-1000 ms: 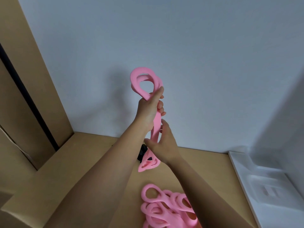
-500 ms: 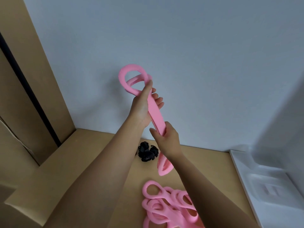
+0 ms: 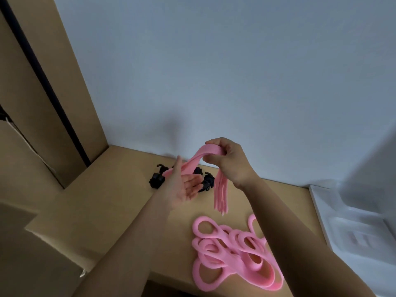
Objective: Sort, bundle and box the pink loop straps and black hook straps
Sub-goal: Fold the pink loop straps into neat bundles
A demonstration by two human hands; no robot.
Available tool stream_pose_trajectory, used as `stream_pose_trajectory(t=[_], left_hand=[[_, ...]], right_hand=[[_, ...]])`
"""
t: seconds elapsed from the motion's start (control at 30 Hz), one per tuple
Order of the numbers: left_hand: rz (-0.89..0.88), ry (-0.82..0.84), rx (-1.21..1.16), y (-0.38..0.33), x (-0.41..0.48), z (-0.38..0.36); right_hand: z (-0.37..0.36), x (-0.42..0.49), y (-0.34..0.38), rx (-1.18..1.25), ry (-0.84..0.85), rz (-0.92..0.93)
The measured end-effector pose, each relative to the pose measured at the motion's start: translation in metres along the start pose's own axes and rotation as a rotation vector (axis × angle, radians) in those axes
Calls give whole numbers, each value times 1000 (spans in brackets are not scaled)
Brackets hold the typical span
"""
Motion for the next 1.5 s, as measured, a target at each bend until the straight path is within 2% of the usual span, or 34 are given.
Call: stream_pose_trajectory(t=[0.1, 0.17, 0.23, 0.27, 0.33, 0.4, 0.6, 0.9, 1.07, 1.2, 1.4, 1.5], left_hand=[[62, 53, 319, 12, -17, 18], [-83, 3, 470, 1, -25, 24], [-326, -80, 638, -18, -26, 25], [-384, -68, 755, -24, -26, 21], [-386, 66, 915, -27, -21, 9], [-358, 141, 909, -28, -21, -3], [-310, 110, 947, -39, -24, -1], [-300, 142, 853, -62, -37, -2], [-354, 193, 508, -59, -34, -10], [-371, 217, 412, -54, -32, -12], [-443, 278, 17, -49, -33, -10], [-462, 283, -105, -47, -35, -9]], right_hand=[[-6, 2, -4, -24, 49, -43], [-12, 2, -9, -61, 98, -81], [-18, 3, -15, -100, 133, -107], [-21, 3, -17, -108, 147, -114], [-27, 3, -20, -104, 179, -116], [-30, 3, -22, -93, 204, -112], [-27, 1, -32, -14, 194, -144], [-33, -6, -55, 107, 294, -135], [-50, -15, -68, 29, 378, -162], [-57, -11, -70, 9, 354, -147], [-58, -7, -67, -56, 320, -132], [-59, -8, -63, 36, 382, -64]])
Point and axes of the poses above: each hand's wrist, its own x-axis towards the middle knuckle, its own z-axis out of the back of the hand, y = z × x, the point moved 4 cm from there along x, towards the middle knuckle, and after that the axes turned 12 degrees about y, right-handed, at the moved point
